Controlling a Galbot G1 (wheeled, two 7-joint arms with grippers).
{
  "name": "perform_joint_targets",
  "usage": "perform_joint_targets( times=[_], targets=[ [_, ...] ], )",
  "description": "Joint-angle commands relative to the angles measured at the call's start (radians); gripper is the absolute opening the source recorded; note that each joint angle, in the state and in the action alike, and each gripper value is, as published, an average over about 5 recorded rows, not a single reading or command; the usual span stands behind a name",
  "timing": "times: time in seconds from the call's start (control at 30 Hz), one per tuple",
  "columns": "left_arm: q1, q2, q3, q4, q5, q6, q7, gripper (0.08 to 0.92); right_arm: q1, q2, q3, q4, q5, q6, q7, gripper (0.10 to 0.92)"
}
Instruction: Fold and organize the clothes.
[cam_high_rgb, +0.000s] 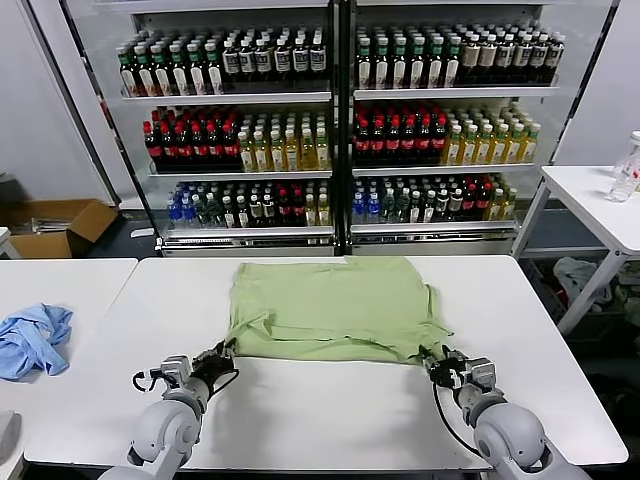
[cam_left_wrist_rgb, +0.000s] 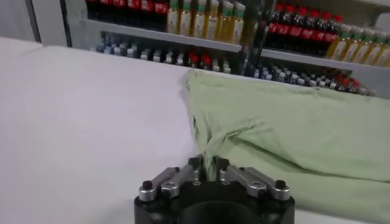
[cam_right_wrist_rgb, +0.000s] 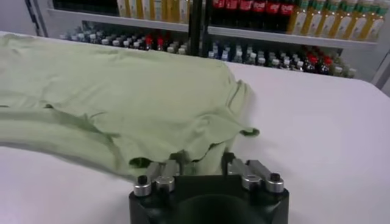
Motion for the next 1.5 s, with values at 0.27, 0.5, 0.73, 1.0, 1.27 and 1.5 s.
perform_joint_targets(
  times=[0.27,0.5,0.73,1.0,1.27,1.5],
  targets=[
    [0.227,0.014,-0.115,-0.24,-0.116,0.034,-0.02,0.096,-0.338,-0.046,0.14,0.272,-0.032,0.003,0.003,0.129],
    [0.452,0.015,-0.203,-0.43,-0.082,0.035,-0.035,0.096,-0.551,-0.015,0.244,0.401,-0.157,-0.007,-0.011,0.132],
    [0.565,0.005,-0.246,-0.525,-0.036,0.035,-0.034,0.121,-0.511,-0.003,0.28,0.429,-0.191,0.055,-0.004,0.272],
    [0.417,0.083,-0.294,-0.503,-0.063,0.034,-0.039,0.345,-0.243,-0.057,0.259,0.327,-0.067,0.073,0.023,0.489],
    [0.118,0.142,-0.163,-0.297,-0.123,0.012,-0.083,0.571,0.198,-0.047,0.023,0.047,0.039,0.01,0.037,0.722],
    [-0.155,0.12,0.018,-0.069,-0.071,0.01,-0.096,0.771,0.492,0.016,-0.134,-0.228,0.076,-0.01,0.02,0.82]
  ],
)
